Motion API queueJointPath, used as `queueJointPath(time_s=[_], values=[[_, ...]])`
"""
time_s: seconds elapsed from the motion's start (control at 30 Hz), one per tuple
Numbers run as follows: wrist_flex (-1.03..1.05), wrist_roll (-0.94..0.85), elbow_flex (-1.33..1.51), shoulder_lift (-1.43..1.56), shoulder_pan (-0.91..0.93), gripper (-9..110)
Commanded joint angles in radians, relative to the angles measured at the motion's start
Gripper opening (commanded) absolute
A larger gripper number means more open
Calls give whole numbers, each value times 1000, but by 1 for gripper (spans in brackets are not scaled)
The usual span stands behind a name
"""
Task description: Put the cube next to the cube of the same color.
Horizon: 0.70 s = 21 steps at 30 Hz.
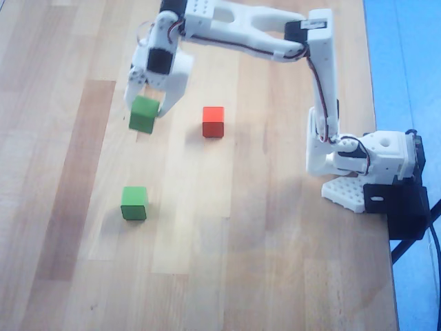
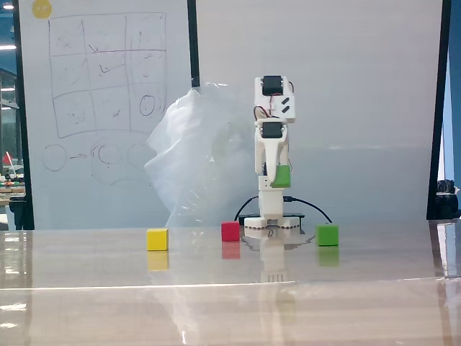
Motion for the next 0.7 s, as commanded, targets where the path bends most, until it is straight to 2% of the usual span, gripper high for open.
queueJointPath(time_s=[0.0,0.67], values=[[-26,31,-129,3,-48,0],[-104,18,-118,-176,-100,0]])
